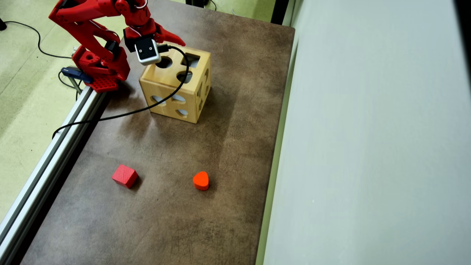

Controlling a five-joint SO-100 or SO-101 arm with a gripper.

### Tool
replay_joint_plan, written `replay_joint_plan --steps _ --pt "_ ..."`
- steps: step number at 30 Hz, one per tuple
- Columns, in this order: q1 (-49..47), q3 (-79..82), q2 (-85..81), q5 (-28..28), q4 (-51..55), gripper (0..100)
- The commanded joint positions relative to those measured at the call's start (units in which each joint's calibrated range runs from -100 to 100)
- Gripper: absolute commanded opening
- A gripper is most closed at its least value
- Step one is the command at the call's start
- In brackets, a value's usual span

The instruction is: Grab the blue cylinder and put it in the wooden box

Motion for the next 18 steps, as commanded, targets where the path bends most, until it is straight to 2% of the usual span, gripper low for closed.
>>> replay_joint_plan --steps 1,4,6,11,14,18 --pt "1.0 -2.41 -4.38 -0.15 -0.6 47" --pt "3.53 -2.41 -6.67 -0.2 -0.6 44" --pt "4.94 -2.5 -9.13 -0.2 -0.6 38" --pt "6.65 -2.77 -16.78 -0.44 -0.6 16" --pt "6.8 -2.86 -22.04 -2.64 -0.6 2" --pt "6.2 -2.86 -27.9 -6.35 0.29 3"
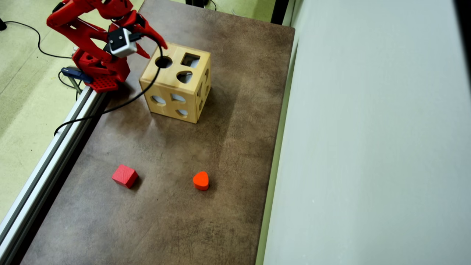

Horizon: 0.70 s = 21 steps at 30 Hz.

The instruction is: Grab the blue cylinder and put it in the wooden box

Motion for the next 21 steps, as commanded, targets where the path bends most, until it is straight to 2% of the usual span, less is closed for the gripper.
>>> replay_joint_plan --steps 1,11,17,21 --pt "-0.41 -2.86 -5.45 -2.78 0.29 4" --pt "-0.56 -11.36 -13.77 -3.13 1.09 4" --pt "-0.63 -11.54 -19.63 -3.57 10.98 4" --pt "-0.63 -11.54 -24.22 -3.57 11.06 4"
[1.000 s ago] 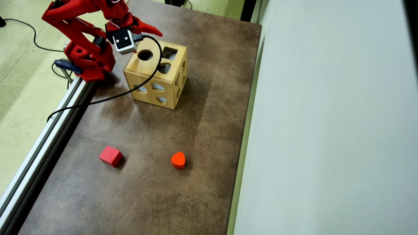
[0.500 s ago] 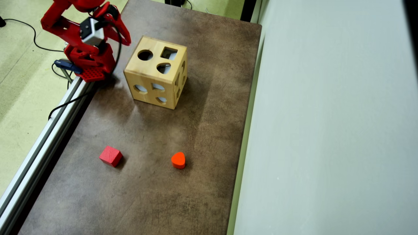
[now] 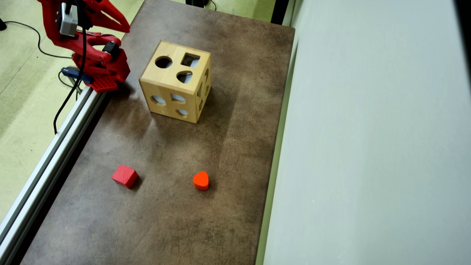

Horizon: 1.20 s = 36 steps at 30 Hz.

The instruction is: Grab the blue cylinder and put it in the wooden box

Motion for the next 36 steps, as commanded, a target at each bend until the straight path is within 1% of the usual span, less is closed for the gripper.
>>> replay_joint_plan --steps 1,8,24,26,31,36 --pt "-0.41 -1.79 -2.95 -0.1 1.06 4" --pt "-0.41 -2.5 -7.11 -0.05 1.14 4" --pt "-0.41 -2.41 -7.36 -0.2 1.14 4" --pt "-0.41 -2.41 -7.36 -0.93 1.14 4" --pt "-0.41 -2.5 -7.36 -5.81 1.14 4" --pt "-0.41 -2.5 -7.36 -6.06 1.06 4"
